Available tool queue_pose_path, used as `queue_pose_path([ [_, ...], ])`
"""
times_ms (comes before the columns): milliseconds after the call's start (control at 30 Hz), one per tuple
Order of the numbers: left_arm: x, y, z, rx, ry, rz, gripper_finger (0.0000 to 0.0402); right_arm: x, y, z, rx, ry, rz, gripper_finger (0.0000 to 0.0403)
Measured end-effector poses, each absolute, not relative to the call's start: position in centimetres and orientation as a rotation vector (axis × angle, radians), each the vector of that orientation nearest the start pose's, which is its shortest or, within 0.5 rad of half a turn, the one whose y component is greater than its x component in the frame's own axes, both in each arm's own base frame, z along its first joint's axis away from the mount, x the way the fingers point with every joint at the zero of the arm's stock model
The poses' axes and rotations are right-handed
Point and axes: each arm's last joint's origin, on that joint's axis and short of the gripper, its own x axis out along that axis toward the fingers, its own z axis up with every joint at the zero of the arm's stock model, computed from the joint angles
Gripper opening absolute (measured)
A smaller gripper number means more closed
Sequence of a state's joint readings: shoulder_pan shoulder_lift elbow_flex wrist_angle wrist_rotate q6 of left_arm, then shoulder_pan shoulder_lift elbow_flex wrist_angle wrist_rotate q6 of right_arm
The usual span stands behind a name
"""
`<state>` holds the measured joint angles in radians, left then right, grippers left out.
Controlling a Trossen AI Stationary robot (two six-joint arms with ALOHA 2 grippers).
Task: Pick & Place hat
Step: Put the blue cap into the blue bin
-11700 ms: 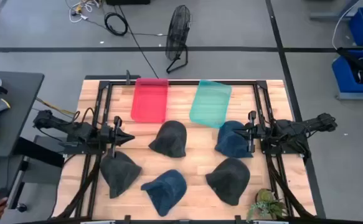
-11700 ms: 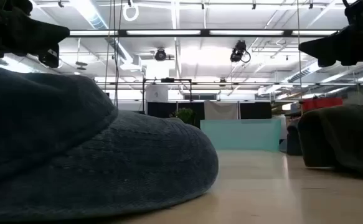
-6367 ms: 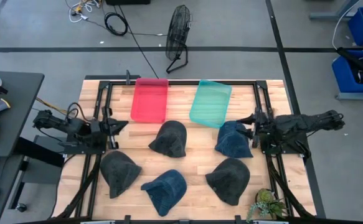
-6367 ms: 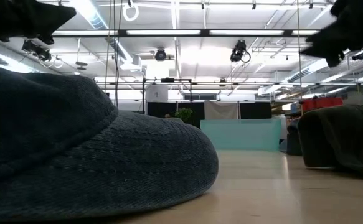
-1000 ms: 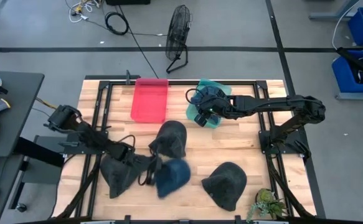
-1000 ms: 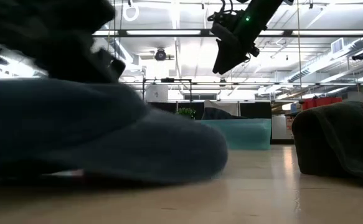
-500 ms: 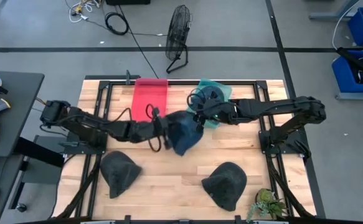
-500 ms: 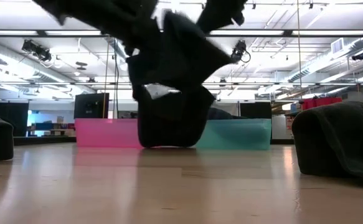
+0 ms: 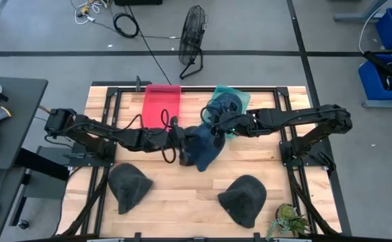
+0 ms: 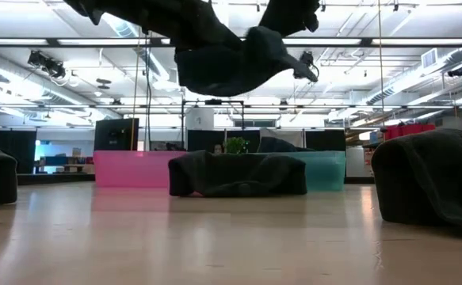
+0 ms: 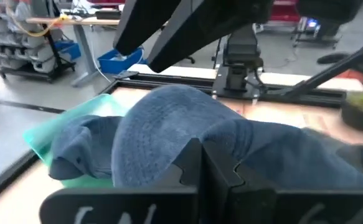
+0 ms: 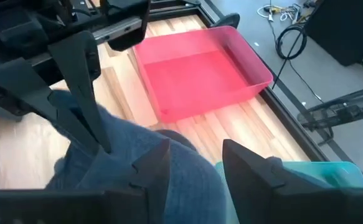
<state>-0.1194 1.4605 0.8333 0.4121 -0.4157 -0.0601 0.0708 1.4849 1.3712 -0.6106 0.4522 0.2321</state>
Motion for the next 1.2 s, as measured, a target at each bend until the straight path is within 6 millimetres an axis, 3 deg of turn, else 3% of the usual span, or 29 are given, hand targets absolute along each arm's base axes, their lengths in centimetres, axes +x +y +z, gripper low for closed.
queue_pose_path([
  [200, 31.5, 0.2, 25.1, 0.078, 0.209, 0.539, 0.0010, 31.9, 1.1, 33.7, 0.023, 0.646, -0.435, 0.0151],
  [367, 31.4, 2.6, 25.1, 0.033, 0.201, 0.614, 0.0005, 32.4, 1.1, 34.2, -0.055, 0.564, -0.457, 0.0151],
  [467, 31.3, 3.3, 25.2, 0.026, 0.195, 0.636, 0.0010, 32.7, 1.0, 33.3, -0.134, 0.550, -0.461, 0.0151],
  [700, 31.3, 3.6, 25.4, 0.019, 0.170, 0.646, 0.0007, 32.9, -0.1, 30.1, -0.229, 0.550, -0.469, 0.0151],
  [933, 31.6, 3.4, 25.8, -0.013, 0.123, 0.540, 0.0011, 32.9, -1.6, 28.7, -0.198, 0.488, -0.515, 0.0151],
  [1200, 31.6, 3.2, 25.7, -0.014, 0.130, 0.493, 0.0007, 32.4, -2.6, 27.6, -0.258, 0.585, -0.551, 0.0141],
])
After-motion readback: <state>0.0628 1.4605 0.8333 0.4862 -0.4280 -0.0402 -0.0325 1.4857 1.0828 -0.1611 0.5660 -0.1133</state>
